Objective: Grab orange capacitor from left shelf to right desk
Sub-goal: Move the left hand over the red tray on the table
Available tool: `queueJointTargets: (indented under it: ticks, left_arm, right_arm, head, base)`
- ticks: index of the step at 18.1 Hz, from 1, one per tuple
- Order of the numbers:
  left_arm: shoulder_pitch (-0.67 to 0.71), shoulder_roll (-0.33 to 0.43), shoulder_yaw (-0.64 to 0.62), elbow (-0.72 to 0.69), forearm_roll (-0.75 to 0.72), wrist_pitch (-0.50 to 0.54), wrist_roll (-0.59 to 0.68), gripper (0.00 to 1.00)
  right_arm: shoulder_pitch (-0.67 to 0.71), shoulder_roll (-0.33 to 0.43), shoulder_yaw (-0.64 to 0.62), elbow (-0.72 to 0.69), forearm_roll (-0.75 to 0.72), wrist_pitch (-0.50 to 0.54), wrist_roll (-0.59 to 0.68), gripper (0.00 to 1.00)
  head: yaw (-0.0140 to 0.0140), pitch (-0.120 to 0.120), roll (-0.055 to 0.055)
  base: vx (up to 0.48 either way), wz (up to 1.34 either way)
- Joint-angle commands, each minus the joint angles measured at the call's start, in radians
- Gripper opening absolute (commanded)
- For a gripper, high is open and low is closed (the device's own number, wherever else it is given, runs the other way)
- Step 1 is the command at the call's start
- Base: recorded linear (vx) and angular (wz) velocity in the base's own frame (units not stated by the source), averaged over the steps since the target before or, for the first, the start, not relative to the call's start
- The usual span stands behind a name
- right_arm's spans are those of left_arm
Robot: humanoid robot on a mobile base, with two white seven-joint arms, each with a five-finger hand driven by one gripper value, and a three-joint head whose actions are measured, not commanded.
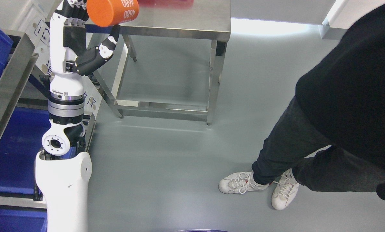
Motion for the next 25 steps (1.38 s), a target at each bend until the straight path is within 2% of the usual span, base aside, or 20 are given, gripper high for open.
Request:
queueJointTargets:
  ticks: [1,7,11,16,20,25]
  left_arm:
    - [-0.004,0.017,-0.107,0.02,0.0,0.051,0.003,0.22]
    - [-0.161,0.017,-0.107,0.094,0.0,0.179,0.001,0.23]
    - [-0.235,0.017,-0.15,0.121,0.0,0.276,0.001,0.23]
    - [-0.341,0.017,-0.24,0.233,-0.009,0.288,0.001,0.23]
    - [-0.453,0.017,-0.28,0.356,-0.009,0.353,0.001,0.23]
    - [-0.54,0.017,-0.351,0.517,-0.009,0.358,-0.011,0.22]
  right_arm:
    - [0.02,-0.017,-0.012,-0.017,0.005,0.001,-0.001,1.0]
    - [0.02,-0.017,-0.012,-0.017,0.005,0.001,-0.001,1.0]
    - [0.02,-0.017,-0.012,-0.017,0.005,0.001,-0.001,1.0]
    - [0.02,-0.017,-0.012,-0.017,0.005,0.001,-0.001,1.0]
    - [0.02,-0.017,-0.012,-0.017,0.005,0.001,-0.001,1.0]
    - [0.02,-0.017,-0.012,-0.017,0.005,0.001,-0.001,1.0]
  head:
    - [0.0,0.0,0.0]
    - [0.0,0.0,0.0]
    - [0.0,0.0,0.0]
    - [0.0,0.0,0.0]
    - [0.0,0.0,0.0]
    - [0.0,0.0,0.0]
  base:
    - [0.303,0.17]
    - [0.284,0.08]
    - [0.272,-0.07]
    - [0.273,-0.08]
    - [0.239,0.02]
    - [0.182,0.06]
